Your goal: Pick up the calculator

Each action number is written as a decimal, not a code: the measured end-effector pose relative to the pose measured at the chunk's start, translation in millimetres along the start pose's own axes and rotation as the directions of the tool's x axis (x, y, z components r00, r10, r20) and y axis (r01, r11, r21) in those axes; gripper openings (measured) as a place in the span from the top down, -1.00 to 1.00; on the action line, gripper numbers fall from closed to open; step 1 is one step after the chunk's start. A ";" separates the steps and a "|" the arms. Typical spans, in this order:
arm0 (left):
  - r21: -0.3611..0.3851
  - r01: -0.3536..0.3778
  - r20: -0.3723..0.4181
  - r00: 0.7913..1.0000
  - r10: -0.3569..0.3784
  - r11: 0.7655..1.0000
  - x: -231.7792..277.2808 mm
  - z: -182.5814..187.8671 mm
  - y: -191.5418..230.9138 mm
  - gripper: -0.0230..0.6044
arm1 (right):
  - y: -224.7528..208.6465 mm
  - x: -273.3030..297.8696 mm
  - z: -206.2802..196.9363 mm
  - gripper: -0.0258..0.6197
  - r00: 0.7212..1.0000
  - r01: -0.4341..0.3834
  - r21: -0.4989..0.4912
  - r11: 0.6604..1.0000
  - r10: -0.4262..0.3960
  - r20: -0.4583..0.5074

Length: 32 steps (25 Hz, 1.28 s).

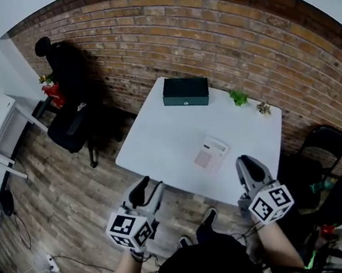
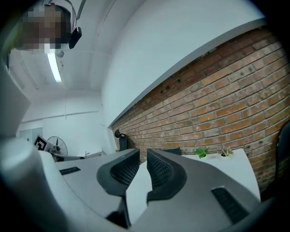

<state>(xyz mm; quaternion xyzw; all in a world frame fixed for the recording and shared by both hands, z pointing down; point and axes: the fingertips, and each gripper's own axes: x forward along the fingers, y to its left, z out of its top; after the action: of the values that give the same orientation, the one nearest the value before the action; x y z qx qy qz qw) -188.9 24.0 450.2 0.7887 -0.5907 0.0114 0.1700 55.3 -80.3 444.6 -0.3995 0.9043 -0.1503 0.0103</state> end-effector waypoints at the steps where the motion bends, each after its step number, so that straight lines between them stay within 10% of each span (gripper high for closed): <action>1: -0.003 -0.001 0.003 1.000 0.001 1.000 9.8 3.5 1.3 0.35 | -7.3 7.6 2.7 0.75 1.000 -0.003 0.003 1.000 0.003 -0.002; 22: -0.046 0.100 -0.085 0.991 -0.104 0.994 166.5 17.9 0.4 0.35 | -131.0 74.1 -3.3 0.68 0.994 0.049 0.121 0.991 -0.036 -0.102; 32: -0.109 0.274 -0.189 0.938 -0.291 0.956 235.7 0.9 34.2 0.35 | -167.5 100.3 -44.6 0.64 0.967 0.202 0.184 0.962 -0.166 -0.193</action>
<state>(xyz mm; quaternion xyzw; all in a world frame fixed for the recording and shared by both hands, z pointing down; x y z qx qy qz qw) -149.9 -203.4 509.6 0.8524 -0.4509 0.0435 0.2611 101.3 -247.8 544.2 -0.4642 0.8404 -0.2764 -0.0429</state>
